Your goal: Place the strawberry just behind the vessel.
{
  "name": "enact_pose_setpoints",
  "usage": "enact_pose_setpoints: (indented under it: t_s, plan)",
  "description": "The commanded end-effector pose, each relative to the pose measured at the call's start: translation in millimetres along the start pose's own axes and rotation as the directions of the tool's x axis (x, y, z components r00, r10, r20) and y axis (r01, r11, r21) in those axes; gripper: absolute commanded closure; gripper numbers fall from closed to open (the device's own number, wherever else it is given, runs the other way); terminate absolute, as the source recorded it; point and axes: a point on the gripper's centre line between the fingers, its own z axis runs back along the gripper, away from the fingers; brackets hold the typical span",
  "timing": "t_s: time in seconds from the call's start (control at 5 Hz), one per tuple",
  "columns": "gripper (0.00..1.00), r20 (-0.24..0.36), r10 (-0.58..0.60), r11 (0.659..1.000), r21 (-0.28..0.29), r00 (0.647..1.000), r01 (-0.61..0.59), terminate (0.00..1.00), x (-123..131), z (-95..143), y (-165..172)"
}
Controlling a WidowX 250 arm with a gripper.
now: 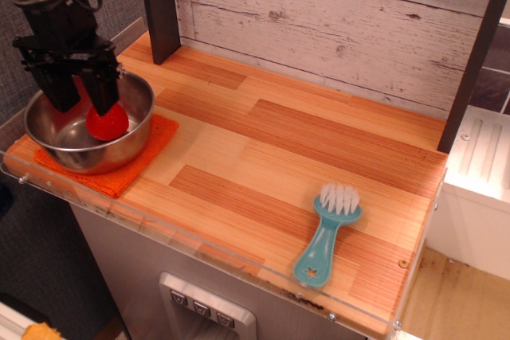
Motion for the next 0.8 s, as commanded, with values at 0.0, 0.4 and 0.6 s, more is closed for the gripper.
enact_pose_setpoints:
  t_s: [0.0,0.4,0.6]
  plan:
    - [0.00,0.021,0.039,0.998,0.054,0.999,-0.040,0.00,17,-8,4]
    - [0.00,-0.015,0.049,0.995,0.089,0.999,-0.048,0.00,31,-30,-1]
    - [1.00,-0.001,0.027,0.996,0.084,1.000,-0.027,0.00,32,-26,-7]
